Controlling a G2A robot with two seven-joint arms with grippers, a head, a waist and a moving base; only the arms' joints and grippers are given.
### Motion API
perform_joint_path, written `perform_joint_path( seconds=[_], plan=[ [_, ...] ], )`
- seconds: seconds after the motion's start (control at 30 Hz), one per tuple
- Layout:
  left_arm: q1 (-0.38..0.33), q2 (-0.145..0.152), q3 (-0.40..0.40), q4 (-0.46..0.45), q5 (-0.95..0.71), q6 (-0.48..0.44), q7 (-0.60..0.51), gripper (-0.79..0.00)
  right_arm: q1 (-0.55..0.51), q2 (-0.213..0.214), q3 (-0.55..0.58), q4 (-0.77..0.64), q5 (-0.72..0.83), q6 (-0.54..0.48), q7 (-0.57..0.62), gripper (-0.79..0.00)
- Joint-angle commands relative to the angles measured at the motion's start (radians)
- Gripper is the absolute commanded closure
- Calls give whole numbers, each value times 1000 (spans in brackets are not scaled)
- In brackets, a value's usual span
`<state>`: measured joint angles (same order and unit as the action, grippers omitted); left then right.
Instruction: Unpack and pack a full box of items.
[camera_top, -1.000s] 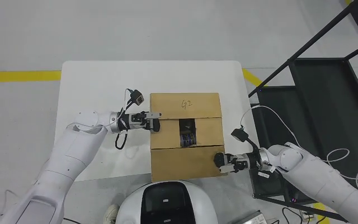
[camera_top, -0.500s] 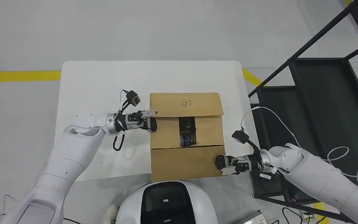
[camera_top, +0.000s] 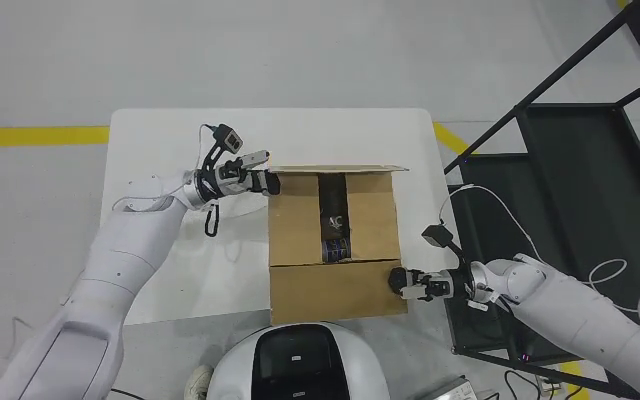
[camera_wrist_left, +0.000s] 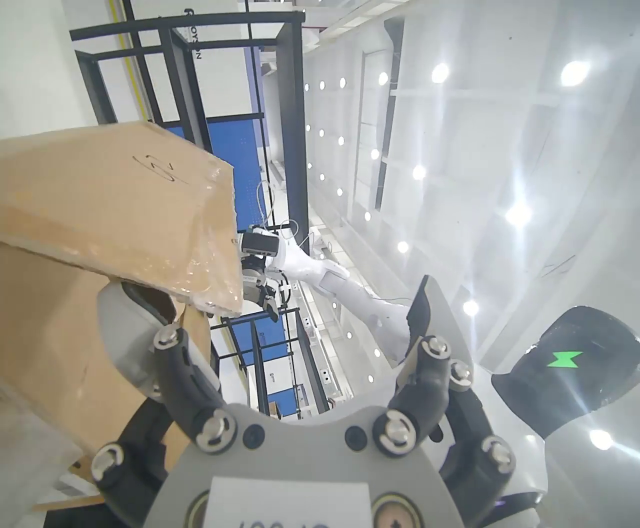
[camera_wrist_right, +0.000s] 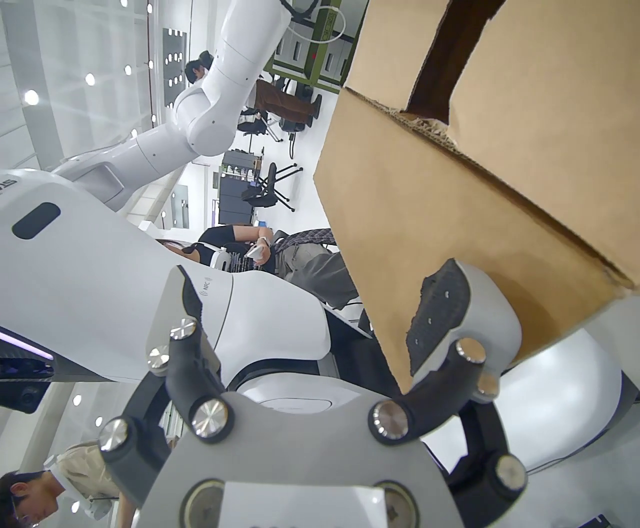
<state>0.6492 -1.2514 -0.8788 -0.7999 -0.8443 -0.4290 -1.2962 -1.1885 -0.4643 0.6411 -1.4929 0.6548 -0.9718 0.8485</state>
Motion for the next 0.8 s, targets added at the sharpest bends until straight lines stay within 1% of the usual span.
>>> perform_joint_path(
  seconds=[0.0, 0.3, 0.37, 0.5, 0.6, 0.77],
  plan=[
    [-29, -21, 12, 45, -35, -5, 15, -785, 7, 1, -8, 4, 6, -2, -2, -785],
    [-125, -103, 49, 218, -120, -68, 77, -785, 34, -4, -40, 33, 18, -4, -4, -785],
    [-140, -121, 55, 256, -141, -65, 77, -785, 39, -6, -45, 38, 16, -7, -7, -785],
    [-184, -154, 80, 345, -107, -75, 114, -785, 47, -8, -54, 48, 11, -16, -17, -785],
    [-223, -172, 104, 408, -39, -96, 163, -785, 51, -9, -61, 57, 9, -25, -25, -785],
    [-276, -196, 141, 471, 89, -125, 265, -785, 55, -9, -71, 69, 9, -35, -35, -785]
  ],
)
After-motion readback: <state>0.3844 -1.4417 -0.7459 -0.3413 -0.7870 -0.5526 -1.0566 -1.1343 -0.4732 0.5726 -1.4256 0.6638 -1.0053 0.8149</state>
